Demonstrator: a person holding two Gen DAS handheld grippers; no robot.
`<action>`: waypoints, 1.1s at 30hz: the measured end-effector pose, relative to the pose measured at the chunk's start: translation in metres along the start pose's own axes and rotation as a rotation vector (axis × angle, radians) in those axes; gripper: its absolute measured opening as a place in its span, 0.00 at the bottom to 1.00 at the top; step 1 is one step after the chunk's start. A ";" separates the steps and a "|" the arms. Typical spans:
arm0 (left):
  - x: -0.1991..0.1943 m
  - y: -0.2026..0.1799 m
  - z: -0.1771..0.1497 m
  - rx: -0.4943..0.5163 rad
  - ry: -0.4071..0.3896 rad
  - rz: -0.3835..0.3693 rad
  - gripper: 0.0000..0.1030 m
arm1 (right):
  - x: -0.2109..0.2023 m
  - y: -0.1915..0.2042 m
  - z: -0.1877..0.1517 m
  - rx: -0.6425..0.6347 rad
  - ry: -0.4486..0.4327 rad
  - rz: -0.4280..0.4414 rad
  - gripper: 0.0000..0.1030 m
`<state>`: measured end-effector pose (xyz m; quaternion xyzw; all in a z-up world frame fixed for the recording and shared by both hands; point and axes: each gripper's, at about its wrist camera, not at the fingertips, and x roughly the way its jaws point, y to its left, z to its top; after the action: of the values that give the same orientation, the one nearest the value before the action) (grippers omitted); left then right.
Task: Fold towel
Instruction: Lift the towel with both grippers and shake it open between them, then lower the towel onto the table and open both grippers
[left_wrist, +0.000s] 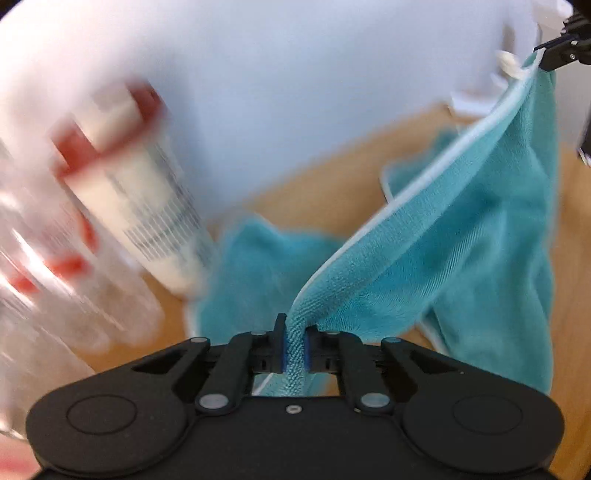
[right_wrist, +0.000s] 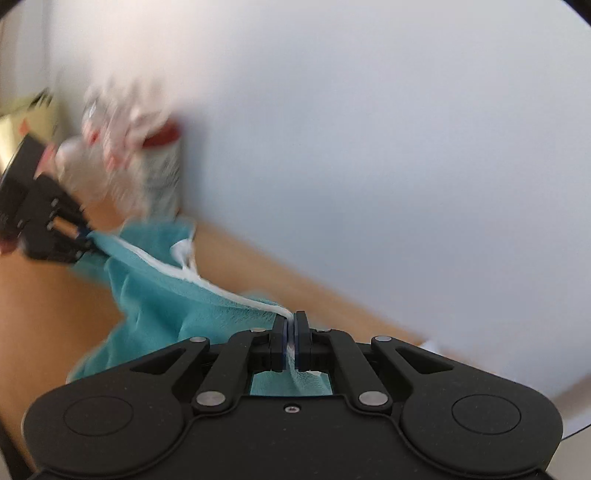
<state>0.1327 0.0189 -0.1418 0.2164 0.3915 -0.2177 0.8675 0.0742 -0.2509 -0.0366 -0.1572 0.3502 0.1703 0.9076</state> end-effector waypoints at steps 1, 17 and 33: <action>-0.010 0.004 0.005 -0.005 -0.025 0.024 0.07 | -0.007 -0.001 0.007 0.008 -0.026 -0.009 0.03; -0.069 -0.029 -0.127 -0.127 0.152 0.033 0.07 | -0.002 0.104 -0.123 0.072 0.297 0.221 0.03; -0.071 -0.012 -0.160 -0.328 0.223 -0.044 0.49 | -0.002 0.079 -0.153 0.219 0.355 0.169 0.27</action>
<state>-0.0100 0.1110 -0.1850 0.0865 0.5200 -0.1447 0.8374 -0.0489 -0.2426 -0.1562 -0.0551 0.5328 0.1762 0.8259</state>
